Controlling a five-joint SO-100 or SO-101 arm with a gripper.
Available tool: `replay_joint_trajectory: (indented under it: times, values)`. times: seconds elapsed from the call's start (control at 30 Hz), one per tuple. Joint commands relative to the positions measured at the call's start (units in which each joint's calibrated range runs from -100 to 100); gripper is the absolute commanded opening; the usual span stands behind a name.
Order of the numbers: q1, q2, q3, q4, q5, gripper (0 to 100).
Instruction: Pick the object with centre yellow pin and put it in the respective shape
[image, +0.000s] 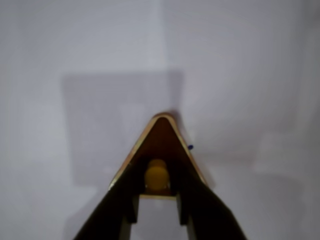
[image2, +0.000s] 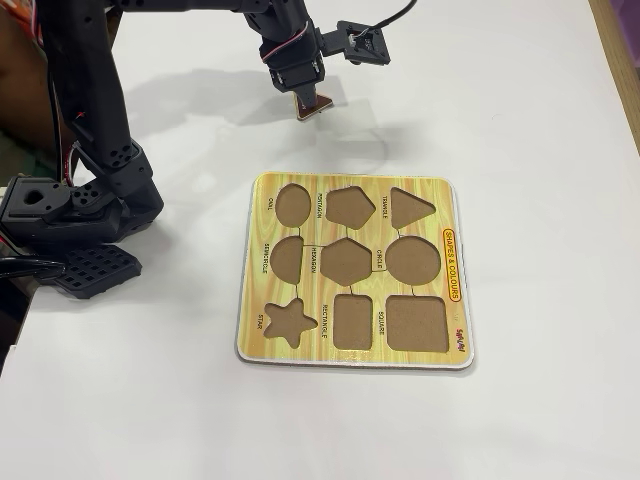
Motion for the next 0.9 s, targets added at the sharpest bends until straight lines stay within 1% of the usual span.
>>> replay_joint_trajectory:
  times: [0.0, 0.23, 0.6, 0.67, 0.73, 0.87]
  values:
    - [0.1, -0.7, -0.4, 0.3, 0.4, 1]
    - [5.1, -6.6, 1.3, 0.3, 0.4, 1]
    - [14.0, -20.8, 14.3, 0.3, 0.5, 1]
    - [16.4, -22.8, 15.6, 0.3, 2.0, 1]
    - [19.6, -24.3, 15.7, 0.3, 5.2, 1]
    - [25.0, -25.2, 15.6, 0.3, 7.9, 1]
